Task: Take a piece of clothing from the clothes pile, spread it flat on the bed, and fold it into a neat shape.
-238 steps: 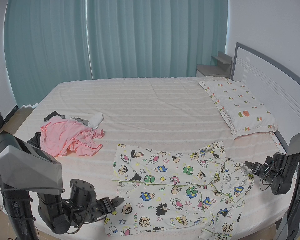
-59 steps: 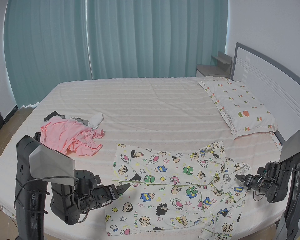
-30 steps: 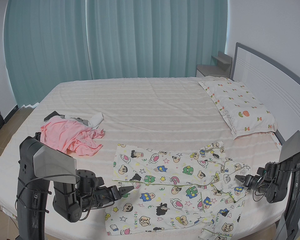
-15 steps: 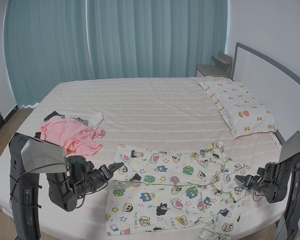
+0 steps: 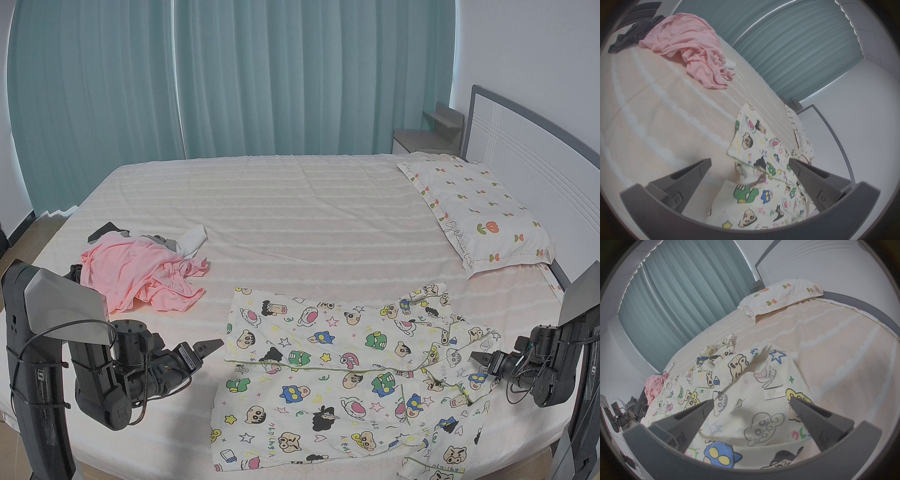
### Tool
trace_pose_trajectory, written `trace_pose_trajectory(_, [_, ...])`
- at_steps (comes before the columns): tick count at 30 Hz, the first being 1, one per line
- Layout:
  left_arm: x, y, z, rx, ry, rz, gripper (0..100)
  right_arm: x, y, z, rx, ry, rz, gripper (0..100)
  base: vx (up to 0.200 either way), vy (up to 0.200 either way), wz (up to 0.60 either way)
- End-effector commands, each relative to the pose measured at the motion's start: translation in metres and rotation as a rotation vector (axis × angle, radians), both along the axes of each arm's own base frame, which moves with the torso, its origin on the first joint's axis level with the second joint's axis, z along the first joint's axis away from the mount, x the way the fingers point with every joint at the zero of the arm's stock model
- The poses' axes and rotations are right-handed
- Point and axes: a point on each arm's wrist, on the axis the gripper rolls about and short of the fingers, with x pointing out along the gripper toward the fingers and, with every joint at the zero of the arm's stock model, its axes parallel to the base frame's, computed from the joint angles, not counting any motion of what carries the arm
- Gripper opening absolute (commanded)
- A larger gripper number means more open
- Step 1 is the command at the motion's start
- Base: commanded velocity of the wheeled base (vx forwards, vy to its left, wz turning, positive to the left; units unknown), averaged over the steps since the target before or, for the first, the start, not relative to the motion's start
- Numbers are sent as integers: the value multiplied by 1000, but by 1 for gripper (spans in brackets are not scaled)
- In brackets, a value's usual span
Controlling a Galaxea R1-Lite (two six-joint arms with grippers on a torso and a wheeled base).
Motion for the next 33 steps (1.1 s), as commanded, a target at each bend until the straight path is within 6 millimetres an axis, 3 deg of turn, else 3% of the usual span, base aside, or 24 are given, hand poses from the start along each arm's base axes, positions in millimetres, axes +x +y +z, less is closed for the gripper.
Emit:
trace_pose_trajectory(1, [-10, -6, 3, -13, 23, -13, 100, -3, -1, 13, -6, -38, -1, 100, 0, 0, 0])
trace_pose_trajectory(5, [-21, -19, -2, 5, 61, -55, 100, -14, 1, 24, -3, -35, 0, 100, -200, 0, 0])
trace_pose_trajectory(11, [-45, -41, -6, 67, 105, -125, 100, -22, 0, 22, -21, -9, 20, 100, -200, 0, 0])
trace_pose_trajectory(19, [-67, -49, -10, 136, 145, -203, 100, -23, -1, 23, -30, -9, 22, 100, -125, 0, 0])
trace_pose_trajectory(21, [-83, -46, -16, 225, 178, -272, 100, -24, -1, 24, -31, -11, 22, 100, 0, 0, 0])
trace_pose_trajectory(25, [-85, -45, -25, 293, 190, -268, 100, -26, 0, 24, -27, -4, 26, 100, 0, 0, 0])
trace_pose_trajectory(31, [-86, -55, -37, 375, 189, -243, 100, -29, 3, 22, -35, 12, 49, 100, 0, 0, 0])
trace_pose_trajectory(33, [-80, -66, -50, 452, 164, -183, 100, -32, 6, 22, -30, 18, 83, 100, 0, 0, 0])
